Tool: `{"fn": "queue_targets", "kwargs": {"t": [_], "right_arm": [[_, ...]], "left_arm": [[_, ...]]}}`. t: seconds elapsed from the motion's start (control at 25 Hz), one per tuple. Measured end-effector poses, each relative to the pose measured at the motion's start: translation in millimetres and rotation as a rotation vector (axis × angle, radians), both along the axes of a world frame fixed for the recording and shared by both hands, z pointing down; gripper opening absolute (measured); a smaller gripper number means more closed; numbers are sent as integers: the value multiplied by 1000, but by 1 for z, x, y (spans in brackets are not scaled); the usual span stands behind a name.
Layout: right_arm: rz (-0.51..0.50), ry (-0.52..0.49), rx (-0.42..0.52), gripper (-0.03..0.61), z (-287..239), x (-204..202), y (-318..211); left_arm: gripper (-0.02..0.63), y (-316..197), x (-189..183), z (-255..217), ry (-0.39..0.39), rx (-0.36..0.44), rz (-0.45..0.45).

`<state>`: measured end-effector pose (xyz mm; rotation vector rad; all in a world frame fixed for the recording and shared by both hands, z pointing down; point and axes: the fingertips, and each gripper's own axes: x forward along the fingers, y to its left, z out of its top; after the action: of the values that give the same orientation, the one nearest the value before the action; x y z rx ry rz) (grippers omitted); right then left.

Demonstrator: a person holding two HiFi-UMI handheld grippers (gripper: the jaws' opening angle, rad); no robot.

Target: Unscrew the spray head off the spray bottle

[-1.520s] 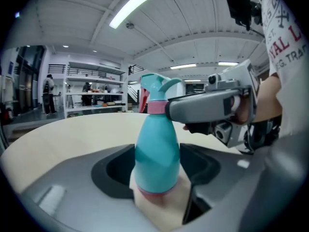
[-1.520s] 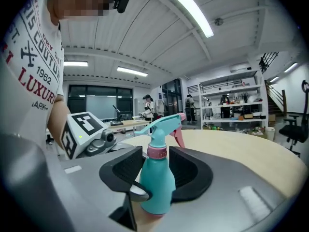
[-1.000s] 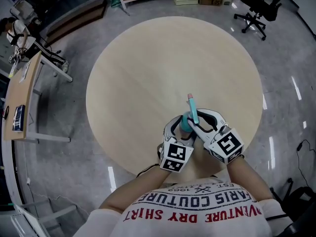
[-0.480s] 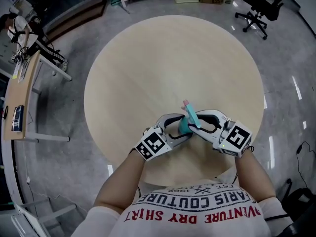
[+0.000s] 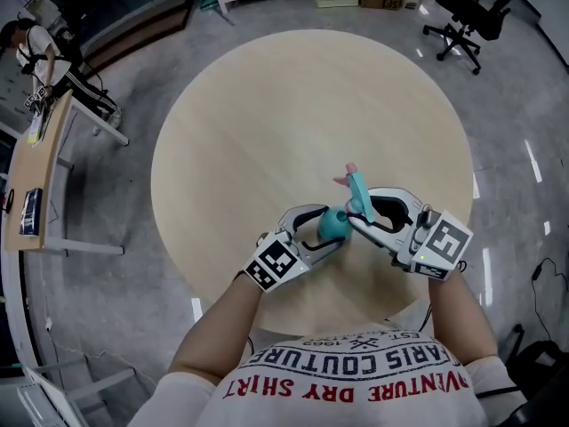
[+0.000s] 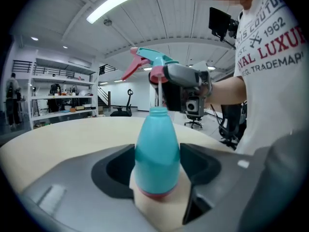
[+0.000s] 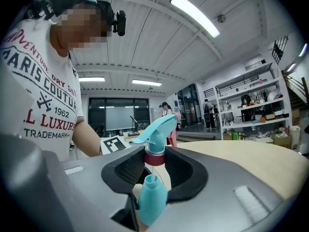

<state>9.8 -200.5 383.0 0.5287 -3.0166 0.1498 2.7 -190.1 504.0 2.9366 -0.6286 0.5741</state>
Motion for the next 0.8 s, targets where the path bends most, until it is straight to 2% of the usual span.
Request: {"fn": "queue_targets", "kwargs": {"t": [0.24, 0.4, 0.52, 0.6, 0.72, 0.8], "right_arm": [[81, -138, 52, 127, -58, 25, 0], [111, -140, 85, 127, -83, 43, -1], [163, -69, 109, 126, -84, 63, -9], [210, 36, 103, 126, -68, 76, -18], [254, 218, 52, 127, -23, 84, -28], [255, 298, -6, 126, 9, 83, -31]], "left_arm": [[288, 0, -7, 0, 3, -3, -70], [288, -6, -20, 0, -3, 9, -121], [288, -10, -28, -1, 1, 4, -163], [288, -10, -28, -1, 7, 5, -170], [288, -10, -26, -3, 6, 13, -176], [288, -12, -25, -4, 7, 15, -185]]}}
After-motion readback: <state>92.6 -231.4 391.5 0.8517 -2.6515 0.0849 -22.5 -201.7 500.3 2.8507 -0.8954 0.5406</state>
